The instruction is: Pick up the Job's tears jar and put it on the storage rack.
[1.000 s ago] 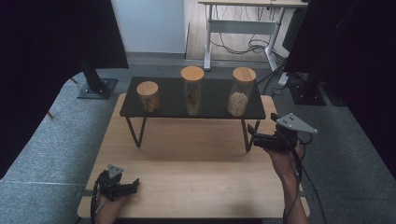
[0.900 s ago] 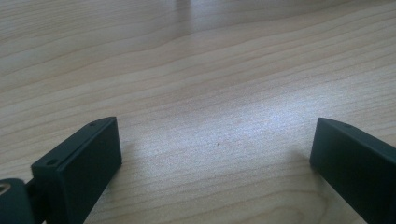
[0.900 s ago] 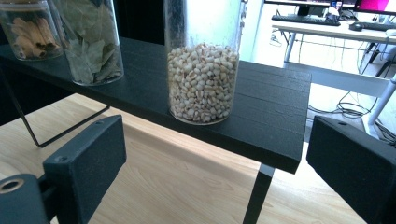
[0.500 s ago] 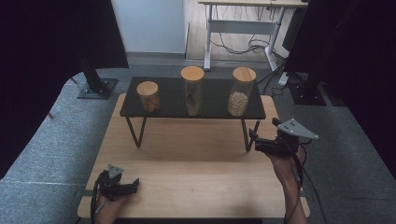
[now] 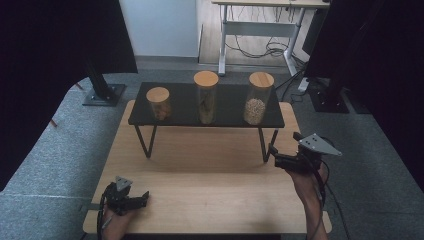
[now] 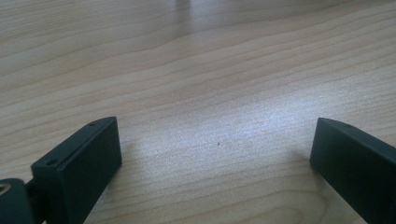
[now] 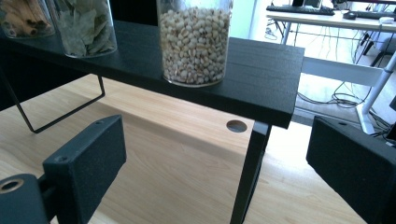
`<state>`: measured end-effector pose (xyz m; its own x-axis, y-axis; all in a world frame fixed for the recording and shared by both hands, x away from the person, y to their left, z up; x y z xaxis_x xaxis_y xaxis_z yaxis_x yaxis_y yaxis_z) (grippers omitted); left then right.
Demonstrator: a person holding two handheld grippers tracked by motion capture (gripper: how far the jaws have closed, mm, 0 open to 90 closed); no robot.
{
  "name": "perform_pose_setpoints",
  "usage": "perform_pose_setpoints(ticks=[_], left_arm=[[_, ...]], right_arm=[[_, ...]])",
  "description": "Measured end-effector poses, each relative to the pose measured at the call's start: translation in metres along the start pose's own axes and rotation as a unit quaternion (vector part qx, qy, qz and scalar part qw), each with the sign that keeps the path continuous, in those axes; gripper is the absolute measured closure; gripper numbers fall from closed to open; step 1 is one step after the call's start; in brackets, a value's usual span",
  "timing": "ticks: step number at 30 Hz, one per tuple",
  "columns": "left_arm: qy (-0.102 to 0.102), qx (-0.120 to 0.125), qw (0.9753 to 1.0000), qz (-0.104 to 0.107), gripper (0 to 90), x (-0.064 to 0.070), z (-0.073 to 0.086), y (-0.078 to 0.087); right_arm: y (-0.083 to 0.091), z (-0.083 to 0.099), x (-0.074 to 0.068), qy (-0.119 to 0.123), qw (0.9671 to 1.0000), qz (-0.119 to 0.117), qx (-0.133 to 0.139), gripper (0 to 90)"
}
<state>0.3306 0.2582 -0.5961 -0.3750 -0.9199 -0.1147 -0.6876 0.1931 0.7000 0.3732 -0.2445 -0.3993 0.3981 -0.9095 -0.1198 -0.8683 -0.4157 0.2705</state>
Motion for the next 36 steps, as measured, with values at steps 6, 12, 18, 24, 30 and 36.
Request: perform_pose_setpoints(ticks=[6,12,18,24,30,36], left_arm=[[0.0,0.0,1.0,0.0,1.9,0.0,0.0,0.0],[0.0,0.0,1.0,0.0,1.9,0.0,0.0,0.0],[-0.001,0.0,1.0,0.0,1.9,0.0,0.0,0.0],[-0.001,0.0,1.0,0.0,1.9,0.0,0.0,0.0],[-0.001,0.0,1.0,0.0,1.9,0.0,0.0,0.0],[0.001,0.001,1.0,0.0,1.9,0.001,0.0,0.0]], right_arm=[[0.001,0.008,0.002,-0.003,1.0,0.001,-0.001,4.3],[0.003,0.016,0.004,-0.003,1.0,0.003,-0.003,4.2],[0.004,0.024,0.006,-0.003,1.0,0.007,-0.006,4.2],[0.004,0.033,0.009,-0.008,0.9999,0.01,-0.011,4.3],[0.004,0.043,0.011,-0.011,0.9998,0.012,-0.014,4.3],[0.004,0.054,0.013,-0.015,0.9996,0.014,-0.02,4.3]])
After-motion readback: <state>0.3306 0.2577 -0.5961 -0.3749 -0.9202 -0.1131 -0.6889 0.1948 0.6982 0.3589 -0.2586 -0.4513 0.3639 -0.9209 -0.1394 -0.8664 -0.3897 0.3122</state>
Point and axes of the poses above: each handheld gripper's, and its own axes: y roughly backward along the jaws, z roughly out of its underside, x roughly to its right, the point moved 6 cm from there along -y, roughly forward along the jaws, and after that the axes turned 8 degrees about -y, right-handed, at the moved point
